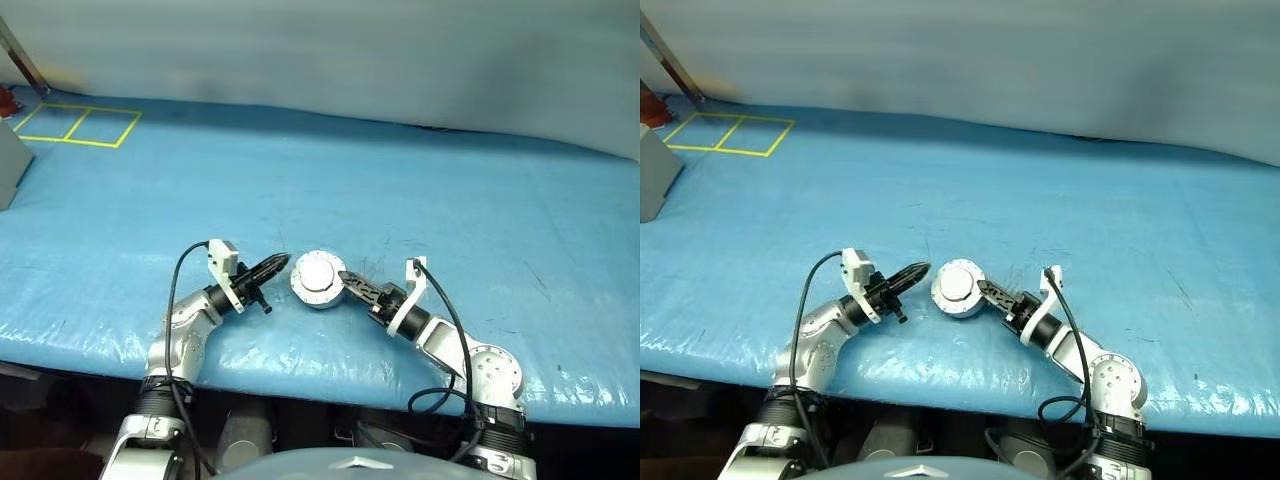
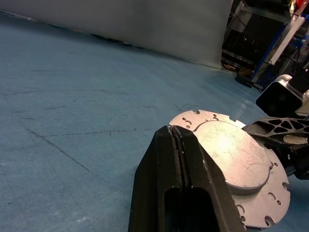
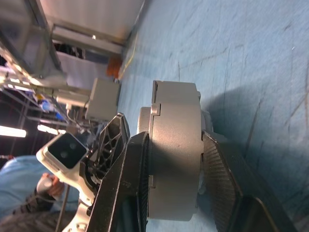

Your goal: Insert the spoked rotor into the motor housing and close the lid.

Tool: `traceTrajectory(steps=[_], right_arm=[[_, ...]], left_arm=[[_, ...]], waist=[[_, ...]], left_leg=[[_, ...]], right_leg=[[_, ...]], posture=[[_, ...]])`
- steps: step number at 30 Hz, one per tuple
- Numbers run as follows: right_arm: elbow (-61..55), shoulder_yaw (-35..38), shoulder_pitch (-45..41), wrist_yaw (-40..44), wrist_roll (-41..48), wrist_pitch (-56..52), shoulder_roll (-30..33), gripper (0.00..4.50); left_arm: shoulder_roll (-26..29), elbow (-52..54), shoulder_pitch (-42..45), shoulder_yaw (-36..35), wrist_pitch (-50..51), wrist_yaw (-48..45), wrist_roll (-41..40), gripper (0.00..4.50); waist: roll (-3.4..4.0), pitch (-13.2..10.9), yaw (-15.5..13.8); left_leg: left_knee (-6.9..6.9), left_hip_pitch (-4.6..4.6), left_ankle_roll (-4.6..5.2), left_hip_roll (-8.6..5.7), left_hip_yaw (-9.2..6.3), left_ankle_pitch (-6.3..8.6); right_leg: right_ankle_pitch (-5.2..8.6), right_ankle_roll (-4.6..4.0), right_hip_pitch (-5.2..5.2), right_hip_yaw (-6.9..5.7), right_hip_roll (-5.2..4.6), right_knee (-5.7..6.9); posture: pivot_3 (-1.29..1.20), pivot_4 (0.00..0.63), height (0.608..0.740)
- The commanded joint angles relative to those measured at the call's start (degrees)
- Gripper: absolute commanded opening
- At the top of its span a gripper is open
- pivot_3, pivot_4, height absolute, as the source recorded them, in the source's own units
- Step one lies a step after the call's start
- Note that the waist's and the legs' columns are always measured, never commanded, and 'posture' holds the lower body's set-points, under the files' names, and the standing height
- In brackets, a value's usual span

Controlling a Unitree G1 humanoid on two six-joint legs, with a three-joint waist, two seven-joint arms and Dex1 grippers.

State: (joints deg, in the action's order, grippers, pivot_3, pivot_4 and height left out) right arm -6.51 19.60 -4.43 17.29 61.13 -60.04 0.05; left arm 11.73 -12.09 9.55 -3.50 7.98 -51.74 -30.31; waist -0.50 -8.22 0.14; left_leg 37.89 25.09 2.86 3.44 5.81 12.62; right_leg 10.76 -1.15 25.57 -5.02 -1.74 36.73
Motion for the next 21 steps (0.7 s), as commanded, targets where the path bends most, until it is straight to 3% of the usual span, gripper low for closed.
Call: traceTrajectory(steps=[1, 6, 12, 16, 21], right_arm=[[-2.0, 2.5, -3.2, -1.5, 6.6, 2.2, -1.8, 1.30], [-1.5, 4.2, -6.0, -5.8, 11.4, 4.3, -4.5, 1.30], [-2.0, 2.2, -6.8, -6.5, 14.4, 4.0, -4.1, 1.30], [-3.5, -0.2, -7.0, -6.8, 16.5, 2.9, -4.2, 1.30], [-6.6, -3.5, -5.9, -7.5, 18.4, 2.8, -4.5, 1.30]], left_arm=[[-1.3, 4.2, -0.8, -2.3, 3.7, 1.4, -4.9, 0.88], [-4.6, 8.3, -2.4, -5.7, 14.7, 3.2, -16.3, 2.57], [-5.7, 10.6, -3.5, -5.4, 23.0, 4.3, -21.4, 4.48], [-5.2, 10.0, -2.5, -5.2, 34.5, 5.8, -28.5, 4.48], [-7.0, 8.5, -0.8, -7.2, 39.0, 9.4, -32.3, 4.48]], waist=[[0.01, 0.0, 0.1], [0.00, -0.1, 0.5], [0.03, -0.1, 0.5], [0.04, -0.1, 0.6], [0.03, -0.1, 0.6]], left_leg=[[0.01, 0.00, 0.00, 0.00, 0.00, 0.00], [0.01, 0.01, 0.00, 0.00, -0.01, 0.00], [0.00, 0.02, 0.00, 0.00, -0.06, 0.00], [0.02, 0.02, 0.00, 0.00, -0.10, 0.00], [0.03, 0.03, 0.01, 0.00, -0.12, 0.00]], right_leg=[[-0.03, 0.04, 0.00, 0.00, 0.01, -0.01], [-0.06, 0.11, -0.01, 0.02, 0.04, -0.02], [-0.04, 0.17, 0.00, 0.10, 0.16, -0.02], [-0.03, 0.17, -0.01, 0.11, 0.20, 0.00], [-0.04, 0.18, -0.02, 0.12, 0.22, 0.00]], posture=[[0.00, 0.150, 0.740], [0.00, 0.150, 0.740], [0.00, 0.150, 0.740], [0.00, 0.150, 0.740], [0.00, 0.150, 0.740]])
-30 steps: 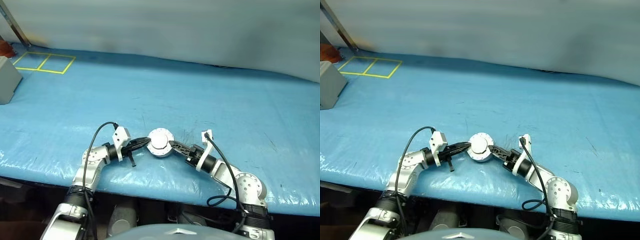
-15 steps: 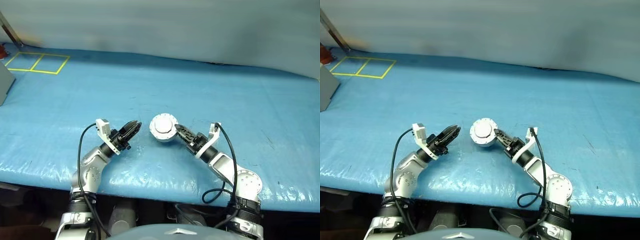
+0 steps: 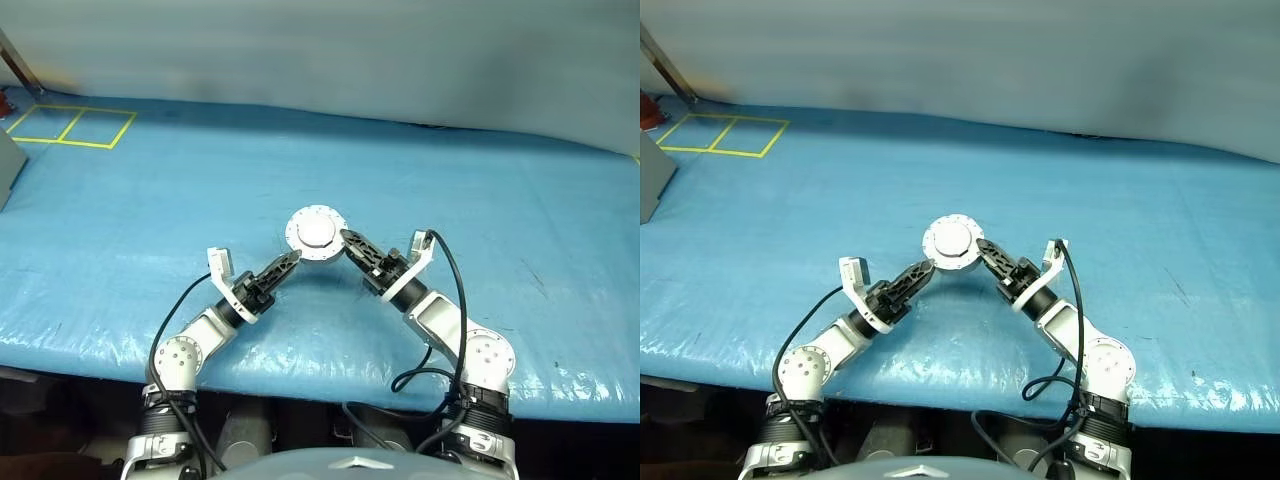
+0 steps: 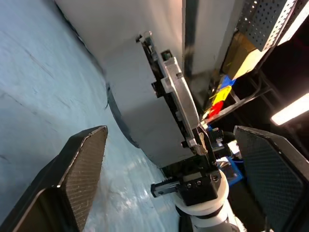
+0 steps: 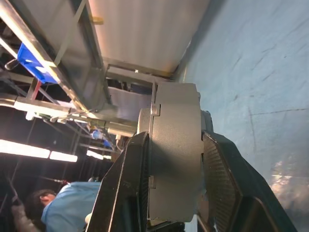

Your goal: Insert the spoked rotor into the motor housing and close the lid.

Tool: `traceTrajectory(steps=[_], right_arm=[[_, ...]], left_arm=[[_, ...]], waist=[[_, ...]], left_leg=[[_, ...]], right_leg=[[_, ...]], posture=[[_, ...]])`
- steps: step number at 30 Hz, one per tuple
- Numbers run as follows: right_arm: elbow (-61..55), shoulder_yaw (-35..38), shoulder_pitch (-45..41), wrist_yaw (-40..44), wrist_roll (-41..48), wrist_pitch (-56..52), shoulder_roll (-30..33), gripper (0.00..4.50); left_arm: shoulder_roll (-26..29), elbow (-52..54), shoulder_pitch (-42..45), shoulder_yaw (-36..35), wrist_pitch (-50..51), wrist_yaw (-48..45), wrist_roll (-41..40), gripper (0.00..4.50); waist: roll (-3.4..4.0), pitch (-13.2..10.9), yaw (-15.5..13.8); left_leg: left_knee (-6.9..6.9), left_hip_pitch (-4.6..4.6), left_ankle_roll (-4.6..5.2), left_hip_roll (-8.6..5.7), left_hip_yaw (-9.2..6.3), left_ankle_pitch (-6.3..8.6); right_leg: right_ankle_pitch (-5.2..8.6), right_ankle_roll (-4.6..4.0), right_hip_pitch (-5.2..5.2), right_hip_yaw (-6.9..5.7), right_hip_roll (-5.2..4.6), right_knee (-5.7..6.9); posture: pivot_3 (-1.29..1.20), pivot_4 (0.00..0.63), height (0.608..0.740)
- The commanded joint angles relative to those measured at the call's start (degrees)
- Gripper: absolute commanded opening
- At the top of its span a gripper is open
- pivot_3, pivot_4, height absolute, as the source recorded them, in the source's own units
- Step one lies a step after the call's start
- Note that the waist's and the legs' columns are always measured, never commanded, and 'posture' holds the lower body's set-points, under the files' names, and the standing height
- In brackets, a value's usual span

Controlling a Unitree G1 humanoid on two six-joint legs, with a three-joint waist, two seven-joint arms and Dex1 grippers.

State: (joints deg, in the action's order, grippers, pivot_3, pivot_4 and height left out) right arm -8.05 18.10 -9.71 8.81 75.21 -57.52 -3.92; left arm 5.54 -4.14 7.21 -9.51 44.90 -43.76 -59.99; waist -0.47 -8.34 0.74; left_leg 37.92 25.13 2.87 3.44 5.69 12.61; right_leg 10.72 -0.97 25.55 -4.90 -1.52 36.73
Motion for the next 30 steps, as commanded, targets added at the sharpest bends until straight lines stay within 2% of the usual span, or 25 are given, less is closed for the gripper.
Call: traceTrajectory(steps=[1, 12, 17, 18, 25, 30], right_arm=[[-5.6, -2.7, -0.3, 1.1, 4.4, 0.3, -0.4, 1.30], [-6.0, -4.5, 0.6, -0.1, 5.0, 3.0, 0.9, 1.30], [-5.8, -5.1, 0.7, -0.8, 4.4, 4.4, 1.1, 1.30], [-5.8, -5.3, 0.8, -0.8, 4.2, 4.6, 1.2, 1.30], [-5.6, -6.7, 0.6, 0.7, 1.9, 6.2, 2.1, 1.30], [-4.8, -7.2, 0.3, 0.5, -1.4, 8.3, 2.9, 2.88]], left_arm=[[-1.1, 0.1, 1.8, -1.5, 2.5, 1.7, -3.1, 4.48], [-5.3, -0.9, 3.4, -3.1, 1.8, 0.8, -5.3, 4.48], [-5.1, -0.8, 2.8, -3.3, 1.9, 0.1, -4.8, 2.87], [-5.3, -0.8, 2.8, -3.5, 1.8, 0.5, -4.8, 2.72], [-6.1, -1.5, 3.5, -4.8, 0.0, 3.2, -3.8, 2.71], [-7.4, -3.0, 5.1, -6.4, -4.4, 4.7, -2.2, 2.71]], waist=[[0.00, 0.0, 0.0], [-0.03, 0.0, -0.1], [-0.04, 0.0, 0.0], [-0.04, 0.0, 0.0], [-0.05, 0.0, -0.1], [-0.06, 0.0, -0.1]], left_leg=[[0.00, 0.00, 0.00, 0.00, 0.00, 0.00], [0.06, 0.03, 0.01, -0.08, -0.03, 0.00], [0.05, 0.03, 0.01, -0.07, -0.04, 0.00], [0.05, 0.03, 0.01, -0.06, -0.06, 0.00], [0.06, 0.05, 0.01, -0.08, -0.07, -0.01], [0.07, 0.05, 0.01, -0.10, -0.07, -0.01]], right_leg=[[0.00, 0.00, 0.00, 0.00, 0.01, 0.00], [-0.02, 0.04, -0.02, 0.02, 0.02, -0.01], [-0.01, 0.03, -0.01, 0.03, 0.03, -0.01], [-0.01, 0.03, -0.01, 0.02, 0.04, -0.01], [-0.02, 0.04, -0.01, 0.02, 0.03, -0.02], [-0.02, 0.04, -0.01, 0.02, 0.04, -0.02]], posture=[[0.00, 0.150, 0.740], [0.00, 0.150, 0.740], [0.00, 0.150, 0.740], [0.00, 0.150, 0.740], [0.00, 0.150, 0.740], [0.00, 0.150, 0.740]])
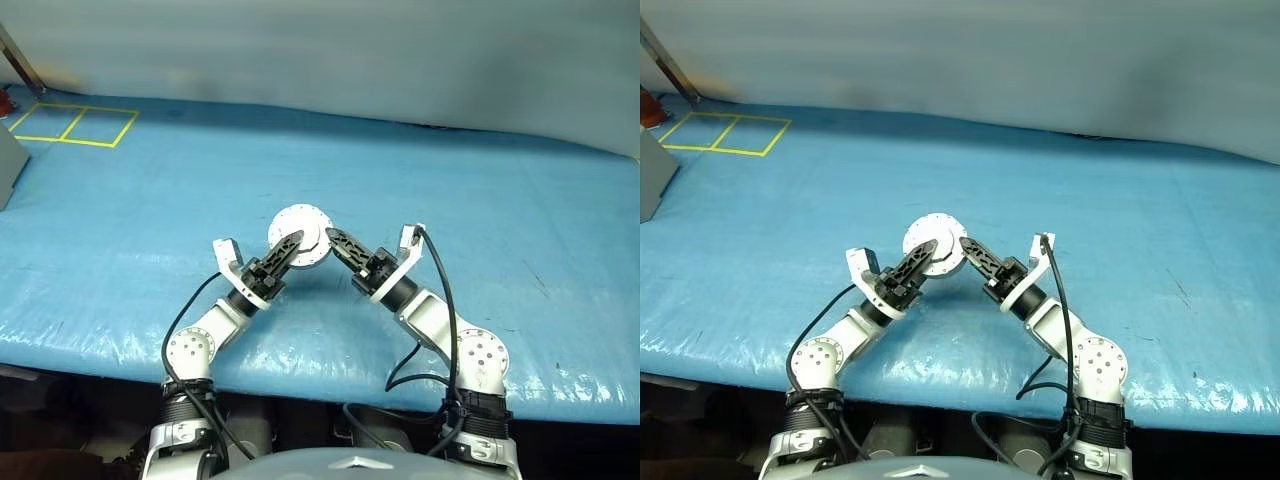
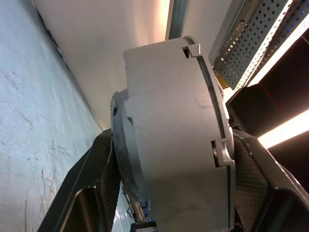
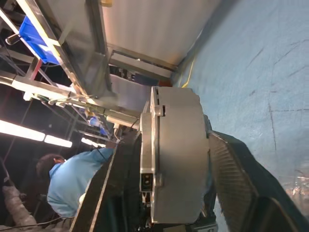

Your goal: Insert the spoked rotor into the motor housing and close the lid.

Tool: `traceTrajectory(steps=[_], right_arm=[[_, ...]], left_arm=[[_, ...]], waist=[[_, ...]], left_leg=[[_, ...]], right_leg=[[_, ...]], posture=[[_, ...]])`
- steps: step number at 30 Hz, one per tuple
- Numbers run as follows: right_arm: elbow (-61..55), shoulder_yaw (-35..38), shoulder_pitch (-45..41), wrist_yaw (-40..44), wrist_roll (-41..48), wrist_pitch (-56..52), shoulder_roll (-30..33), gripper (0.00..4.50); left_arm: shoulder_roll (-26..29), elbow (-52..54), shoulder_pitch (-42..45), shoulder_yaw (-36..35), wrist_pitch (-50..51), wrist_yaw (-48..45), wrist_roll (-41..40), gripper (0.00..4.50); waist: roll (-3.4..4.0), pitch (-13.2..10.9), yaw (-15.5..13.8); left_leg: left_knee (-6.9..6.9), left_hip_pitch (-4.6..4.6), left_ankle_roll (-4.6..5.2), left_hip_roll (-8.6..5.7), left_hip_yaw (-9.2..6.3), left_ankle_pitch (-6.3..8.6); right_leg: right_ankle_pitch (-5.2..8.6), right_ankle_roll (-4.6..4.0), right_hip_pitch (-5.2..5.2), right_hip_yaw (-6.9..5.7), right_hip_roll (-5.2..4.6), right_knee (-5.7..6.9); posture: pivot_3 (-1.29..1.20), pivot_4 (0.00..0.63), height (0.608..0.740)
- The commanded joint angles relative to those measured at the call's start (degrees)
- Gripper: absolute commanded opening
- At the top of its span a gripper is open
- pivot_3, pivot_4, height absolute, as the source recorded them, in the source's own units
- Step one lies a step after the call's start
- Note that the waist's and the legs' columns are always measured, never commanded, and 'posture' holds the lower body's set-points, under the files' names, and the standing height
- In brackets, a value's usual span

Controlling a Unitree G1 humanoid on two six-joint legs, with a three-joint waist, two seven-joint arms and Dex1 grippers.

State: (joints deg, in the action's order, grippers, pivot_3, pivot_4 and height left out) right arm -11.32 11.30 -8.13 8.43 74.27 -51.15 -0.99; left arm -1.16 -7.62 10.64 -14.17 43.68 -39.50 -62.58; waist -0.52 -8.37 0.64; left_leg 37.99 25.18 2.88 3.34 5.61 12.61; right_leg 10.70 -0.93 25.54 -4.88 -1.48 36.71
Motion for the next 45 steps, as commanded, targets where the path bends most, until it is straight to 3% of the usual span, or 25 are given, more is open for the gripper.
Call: traceTrajectory(steps=[1, 3, 8, 14, 18, 23, 28, 31, 34, 41, 45], right_arm=[[-1.4, -0.3, -1.5, 0.7, -1.2, 2.7, -0.1, 3.27], [-1.4, -0.3, -1.7, 0.6, -2.8, 4.3, -0.2, 3.86], [-0.6, 0.2, -1.8, -0.3, -9.7, 10.5, -0.4, 3.86], [-1.2, -0.4, -1.2, 0.9, -11.9, 11.8, -0.7, 3.86], [-1.4, -1.0, -0.8, 1.2, -13.9, 12.9, -1.0, 3.86], [-2.2, -2.5, 0.4, 2.2, -15.7, 13.6, -1.3, 3.86], [-2.3, -2.6, 0.8, 2.6, -16.6, 13.8, -1.2, 3.86], [-2.0, -2.6, 0.7, 2.8, -16.8, 14.0, -0.9, 3.90], [-1.7, -2.6, 0.5, 2.9, -16.9, 13.9, -0.7, 3.90], [-0.7, -3.1, -0.1, 3.6, -17.6, 13.4, 0.0, 3.90], [-0.2, -3.6, -0.3, 3.7, -18.3, 13.3, 0.2, 3.90]], left_arm=[[-1.1, 0.1, 2.0, -2.0, -4.7, 0.8, 1.1, 2.71], [-2.1, -0.9, 2.8, -2.8, -8.8, 1.8, 3.3, 2.71], [-4.8, -7.9, 8.3, -8.9, -23.0, 10.4, 8.7, 2.71], [-3.1, -19.9, 18.2, -14.7, -34.5, 18.5, 13.1, 2.71], [-0.9, -27.8, 24.5, -16.4, -38.1, 22.2, 15.8, 2.71], [0.7, -32.1, 28.8, -15.9, -35.5, 20.1, 16.3, 2.71], [1.6, -30.8, 26.9, -15.4, -32.6, 20.5, 17.7, 2.71], [2.0, -29.6, 25.0, -16.0, -33.0, 22.6, 18.7, 3.42], [2.6, -27.7, 23.0, -16.4, -34.0, 25.1, 19.9, 4.48], [3.2, -14.3, 15.2, -15.1, -33.1, 29.4, 22.2, 4.48], [4.5, -7.4, 10.9, -12.6, -34.8, 32.4, 27.3, 4.48]], waist=[[-0.01, 0.0, 0.1], [-0.01, 0.0, 0.0], [-0.07, 0.0, -0.2], [-0.39, -0.2, -0.2], [-0.47, -0.3, -0.3], [-0.48, -0.3, -0.4], [-0.48, -0.3, -0.1], [-0.48, -0.3, 0.1], [-0.47, -0.3, 0.2], [-0.47, -0.3, 0.7], [-0.47, -0.3, 0.4]], left_leg=[[0.00, -0.01, 0.00, 0.00, 0.00, 0.00], [0.00, -0.01, 0.00, 0.02, -0.01, 0.00], [0.04, 0.02, 0.01, 0.00, -0.02, 0.00], [0.08, 0.14, 0.04, -0.10, -0.07, -0.02], [0.08, 0.22, 0.09, -0.22, -0.16, 0.00], [0.11, 0.28, 0.21, -0.35, -0.21, 0.02], [0.15, 0.28, 0.28, -0.39, -0.18, 0.06], [0.15, 0.26, 0.27, -0.36, -0.18, 0.05], [0.12, 0.00, 0.25, -0.34, -0.09, 0.05], [0.02, -0.49, 0.23, -0.25, 0.15, 0.04], [-0.03, -0.47, 0.23, -0.25, 0.20, 0.04]], right_leg=[[0.00, 0.00, 0.00, 0.01, 0.00, 0.01], [0.00, 0.01, 0.00, 0.01, 0.02, 0.01], [-0.03, 0.05, 0.00, -0.01, 0.08, 0.01], [-0.08, 0.14, 0.04, -0.05, 0.13, -0.01], [-0.05, 0.28, 0.05, -0.10, 0.07, 0.00], [-0.04, 0.46, 0.04, -0.13, -0.05, -0.01], [-0.05, 0.53, 0.04, -0.08, -0.11, -0.02], [-0.04, 0.53, 0.04, -0.07, -0.09, 0.02], [-0.04, 0.52, -0.10, 0.03, -0.08, 0.11], [-0.01, 0.47, -0.38, 0.32, -0.24, 0.18], [-0.02, 0.46, -0.34, 0.40, -0.25, 0.18]], posture=[[0.00, 0.150, 0.740], [0.00, 0.150, 0.740], [0.00, 0.150, 0.740], [0.00, 0.150, 0.740], [0.00, 0.150, 0.740], [0.00, 0.150, 0.740], [0.00, 0.150, 0.740], [0.00, 0.150, 0.740], [0.00, 0.150, 0.740], [0.00, 0.150, 0.740], [0.00, 0.150, 0.740]])
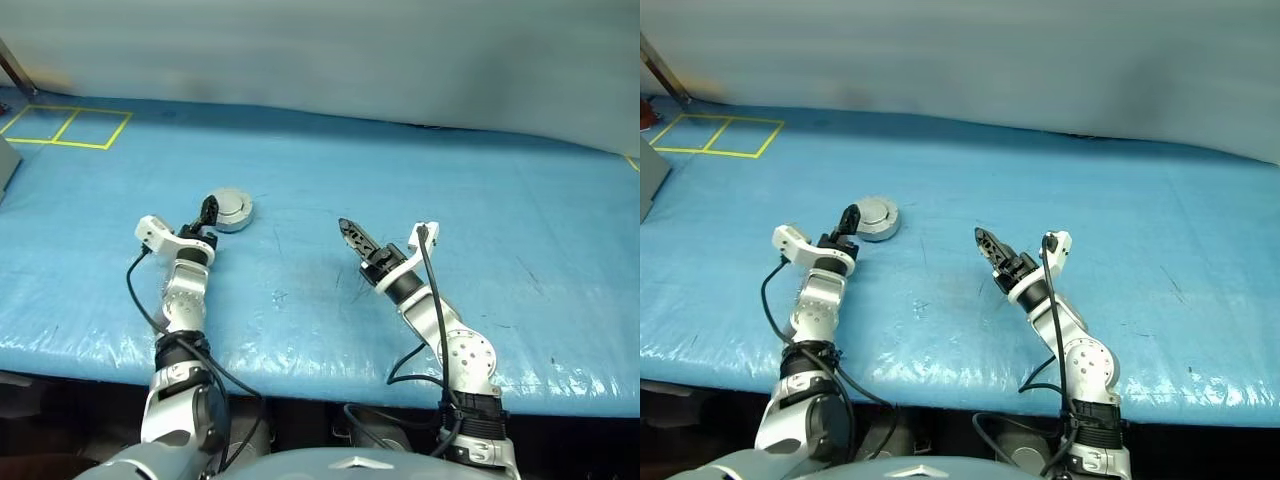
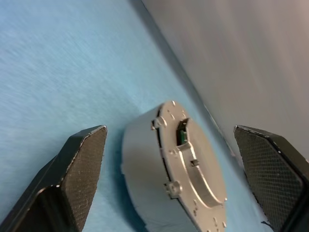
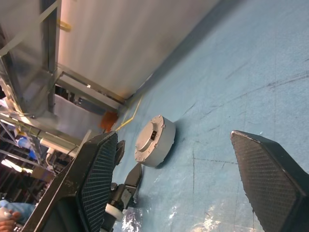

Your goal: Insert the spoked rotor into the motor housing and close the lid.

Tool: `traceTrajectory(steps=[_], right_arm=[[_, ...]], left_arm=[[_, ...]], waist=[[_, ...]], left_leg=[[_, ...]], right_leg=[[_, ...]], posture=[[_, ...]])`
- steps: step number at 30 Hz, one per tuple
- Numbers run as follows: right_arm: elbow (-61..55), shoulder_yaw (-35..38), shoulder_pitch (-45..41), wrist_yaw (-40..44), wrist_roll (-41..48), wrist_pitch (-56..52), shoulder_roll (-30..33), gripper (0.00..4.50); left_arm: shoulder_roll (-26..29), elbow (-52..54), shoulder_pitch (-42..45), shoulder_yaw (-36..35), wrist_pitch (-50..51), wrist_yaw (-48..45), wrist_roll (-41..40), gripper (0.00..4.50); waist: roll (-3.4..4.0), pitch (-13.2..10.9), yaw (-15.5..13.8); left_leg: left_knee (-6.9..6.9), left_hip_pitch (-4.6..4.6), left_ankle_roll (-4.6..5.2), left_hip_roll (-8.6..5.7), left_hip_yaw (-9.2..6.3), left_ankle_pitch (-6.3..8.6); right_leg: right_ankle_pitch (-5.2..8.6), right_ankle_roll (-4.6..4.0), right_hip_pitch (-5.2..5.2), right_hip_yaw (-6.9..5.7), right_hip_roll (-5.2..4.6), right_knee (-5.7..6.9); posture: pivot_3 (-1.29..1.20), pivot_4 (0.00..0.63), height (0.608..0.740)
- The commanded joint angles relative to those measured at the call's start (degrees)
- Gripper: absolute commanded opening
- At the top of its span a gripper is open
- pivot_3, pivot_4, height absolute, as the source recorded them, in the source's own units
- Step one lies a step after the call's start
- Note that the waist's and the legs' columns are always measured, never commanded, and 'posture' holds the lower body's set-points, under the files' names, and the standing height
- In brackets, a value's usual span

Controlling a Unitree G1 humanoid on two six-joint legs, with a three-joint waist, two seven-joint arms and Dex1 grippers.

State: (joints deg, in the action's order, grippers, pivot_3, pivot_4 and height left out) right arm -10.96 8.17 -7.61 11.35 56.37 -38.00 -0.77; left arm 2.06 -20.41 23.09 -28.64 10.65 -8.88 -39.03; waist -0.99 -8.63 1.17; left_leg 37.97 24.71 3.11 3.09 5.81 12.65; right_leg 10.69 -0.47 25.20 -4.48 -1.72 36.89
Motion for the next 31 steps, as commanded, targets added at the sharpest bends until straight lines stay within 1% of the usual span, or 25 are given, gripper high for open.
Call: traceTrajectory(steps=[1, 2, 5, 6, 8, 9, 11, 13, 15, 16, 17, 21, 23, 24, 25, 31], right_arm=[[-0.5, -0.9, -0.9, 0.9, -1.5, 0.4, 0.4, 3.90], [-0.7, -2.0, -0.9, 1.3, -3.7, 1.2, 1.2, 3.90], [-0.8, -6.0, -1.0, 1.9, -14.1, 6.8, 3.9, 3.90], [-0.5, -7.2, -1.0, 2.2, -18.1, 9.9, 4.9, 3.90], [0.7, -9.4, -0.9, 3.7, -26.4, 17.6, 7.4, 3.90], [1.7, -10.2, -0.9, 4.5, -29.7, 20.4, 8.9, 3.90], [3.5, -10.9, -1.0, 5.4, -33.3, 23.3, 10.5, 3.90], [6.0, -12.3, -1.4, 7.5, -38.0, 25.3, 14.4, 3.90], [7.5, -12.5, -1.6, 9.7, -39.3, 26.1, 16.4, 3.90], [8.1, -11.9, -1.7, 10.7, -38.4, 25.9, 16.4, 3.90], [8.9, -11.5, -1.9, 11.6, -38.2, 26.0, 16.8, 3.90], [11.1, -12.6, -2.1, 15.6, -42.2, 29.7, 20.0, 3.90], [11.1, -12.6, -2.1, 17.6, -42.0, 30.4, 20.6, 3.90], [10.8, -12.6, -2.0, 18.9, -41.8, 30.5, 21.0, 4.25], [10.7, -12.5, -1.9, 19.7, -41.9, 30.7, 21.4, 4.46], [11.6, -12.0, -2.2, 17.8, -45.8, 31.9, 21.1, 4.48]], left_arm=[[1.7, 6.9, -2.5, 3.0, -2.8, 1.3, 5.5, 4.48], [2.0, 8.4, -3.3, 4.0, -3.7, 0.4, 6.7, 4.48], [3.4, 12.3, -5.5, 8.1, -7.8, -4.3, 10.6, 4.48], [4.2, 13.8, -6.5, 10.4, -9.6, -7.9, 11.7, 4.48], [6.5, 17.2, -8.9, 16.4, -11.1, -16.3, 13.6, 4.48], [8.0, 18.8, -10.0, 19.3, -10.1, -20.3, 13.6, 4.48], [10.1, 20.1, -11.3, 22.7, -8.8, -24.4, 14.0, 4.48], [12.8, 21.8, -12.6, 27.4, -8.7, -29.0, 16.3, 4.48], [14.4, 21.9, -13.2, 30.0, -9.0, -32.4, 17.0, 4.48], [14.8, 21.5, -13.4, 30.8, -9.3, -33.4, 17.4, 4.48], [15.1, 20.8, -13.6, 31.7, -9.5, -34.2, 17.9, 4.48], [16.4, 18.3, -14.3, 34.7, -11.0, -36.2, 21.9, 4.48], [16.6, 17.8, -14.7, 35.6, -11.2, -37.5, 22.2, 4.48], [16.7, 17.3, -14.9, 36.0, -12.1, -38.1, 22.8, 4.50], [16.8, 16.8, -15.0, 36.4, -12.3, -38.9, 23.0, 4.50], [15.9, 14.1, -13.7, 35.9, -14.8, -38.5, 24.3, 4.50]], waist=[[0.00, 0.0, -0.2], [0.00, 0.0, -0.3], [-0.01, 0.0, -0.7], [-0.01, 0.0, -0.7], [-0.01, 0.0, -0.8], [0.00, 0.0, -0.8], [0.01, 0.0, -0.7], [0.01, 0.0, -0.5], [0.02, 0.0, -0.4], [0.02, 0.0, -0.4], [0.02, 0.0, -0.4], [0.07, 0.0, -0.5], [0.07, 0.0, -0.5], [0.06, 0.0, -0.5], [0.06, 0.0, -0.6], [0.06, 0.0, -0.6]], left_leg=[[0.00, 0.00, 0.00, 0.00, 0.01, 0.00], [0.01, 0.00, 0.00, -0.01, 0.02, 0.00], [0.02, 0.03, 0.00, -0.08, 0.06, 0.00], [0.02, 0.05, 0.01, -0.11, 0.06, 0.00], [0.02, 0.10, 0.02, -0.16, 0.12, 0.00], [0.00, 0.11, 0.05, -0.22, 0.12, 0.01], [0.00, 0.10, 0.11, -0.32, 0.17, 0.03], [0.00, 0.08, 0.14, -0.33, 0.21, 0.03], [-0.01, 0.03, 0.16, -0.33, 0.29, 0.02], [-0.02, 0.03, 0.16, -0.32, 0.30, 0.02], [-0.02, 0.02, 0.15, -0.24, 0.31, 0.02], [-0.02, -0.01, 0.12, -0.13, 0.31, 0.00], [-0.03, 0.00, 0.13, -0.14, 0.32, 0.00], [-0.04, 0.01, 0.14, -0.15, 0.34, 0.00], [-0.04, 0.02, 0.14, -0.16, 0.34, 0.01], [-0.02, 0.00, 0.14, -0.16, 0.35, 0.01]], right_leg=[[0.00, 0.00, 0.00, 0.00, 0.00, 0.00], [0.00, 0.00, 0.00, 0.00, 0.00, 0.00], [0.01, -0.01, 0.02, 0.00, -0.02, -0.01], [0.13, -0.21, 0.03, 0.00, -0.06, -0.01], [0.13, -0.22, 0.10, 0.00, -0.25, -0.02], [0.14, -0.22, 0.10, 0.00, -0.31, -0.03], [0.14, -0.21, 0.11, 0.04, -0.42, -0.04], [0.13, -0.20, 0.11, 0.10, -0.43, -0.03], [0.13, -0.20, 0.15, 0.17, -0.42, -0.01], [0.13, -0.20, 0.17, 0.19, -0.42, 0.00], [0.14, -0.21, 0.19, 0.22, -0.36, 0.01], [0.16, -0.25, 0.20, 0.22, -0.25, 0.04], [0.16, -0.25, 0.20, 0.24, -0.26, 0.01], [0.16, -0.24, 0.21, 0.27, -0.27, 0.00], [0.16, -0.24, 0.22, 0.27, -0.28, 0.00], [0.15, -0.23, 0.21, 0.27, -0.31, 0.02]], posture=[[0.00, 0.150, 0.740], [0.00, 0.150, 0.740], [0.00, 0.150, 0.740], [0.00, 0.150, 0.740], [0.00, 0.150, 0.740], [0.00, 0.150, 0.740], [0.00, 0.150, 0.740], [0.00, 0.150, 0.740], [0.00, 0.150, 0.740], [0.00, 0.150, 0.740], [0.00, 0.150, 0.740], [0.00, 0.150, 0.740], [0.00, 0.150, 0.740], [0.00, 0.150, 0.740], [0.00, 0.150, 0.740], [0.00, 0.150, 0.740]])
